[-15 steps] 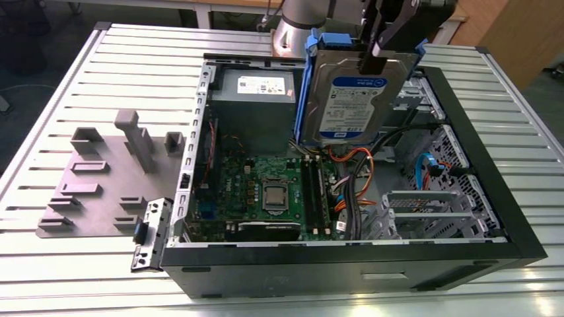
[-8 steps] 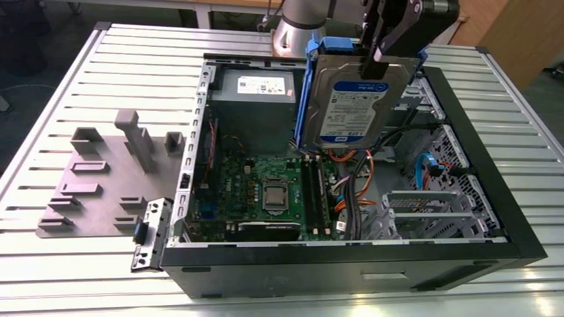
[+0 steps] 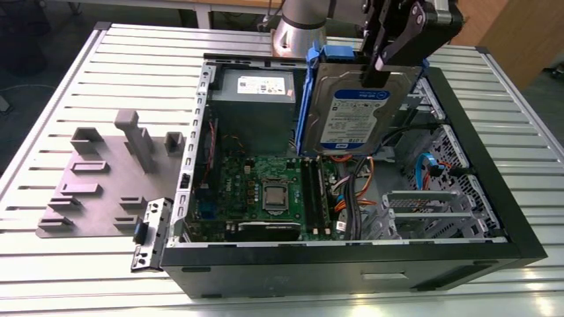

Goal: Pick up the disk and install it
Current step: 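Pick up the disk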

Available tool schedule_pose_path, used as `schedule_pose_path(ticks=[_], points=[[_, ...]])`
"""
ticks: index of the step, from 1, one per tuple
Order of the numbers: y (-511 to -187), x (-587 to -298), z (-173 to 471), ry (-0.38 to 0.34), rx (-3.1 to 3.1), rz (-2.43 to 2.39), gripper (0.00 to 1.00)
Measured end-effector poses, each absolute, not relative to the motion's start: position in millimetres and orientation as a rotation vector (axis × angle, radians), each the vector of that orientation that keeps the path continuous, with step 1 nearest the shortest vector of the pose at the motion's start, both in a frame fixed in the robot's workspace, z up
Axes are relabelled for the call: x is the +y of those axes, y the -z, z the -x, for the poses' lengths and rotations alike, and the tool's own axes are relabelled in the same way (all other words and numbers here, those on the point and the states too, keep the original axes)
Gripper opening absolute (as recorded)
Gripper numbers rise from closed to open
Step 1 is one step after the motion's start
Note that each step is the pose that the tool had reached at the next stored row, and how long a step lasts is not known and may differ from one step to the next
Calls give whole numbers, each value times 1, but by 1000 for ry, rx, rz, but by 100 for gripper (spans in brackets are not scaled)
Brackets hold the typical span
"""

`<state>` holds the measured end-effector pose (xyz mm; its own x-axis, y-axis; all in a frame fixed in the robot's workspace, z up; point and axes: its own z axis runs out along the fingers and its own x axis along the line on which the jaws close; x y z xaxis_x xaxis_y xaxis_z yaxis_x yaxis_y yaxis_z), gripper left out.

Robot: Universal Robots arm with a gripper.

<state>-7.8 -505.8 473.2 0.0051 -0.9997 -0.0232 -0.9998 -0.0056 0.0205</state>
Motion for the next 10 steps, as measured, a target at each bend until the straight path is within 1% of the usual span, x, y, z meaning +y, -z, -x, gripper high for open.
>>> schedule_pose_path(ticks=[10], points=[[-467,-509,7,-48,2214,2226,35]])
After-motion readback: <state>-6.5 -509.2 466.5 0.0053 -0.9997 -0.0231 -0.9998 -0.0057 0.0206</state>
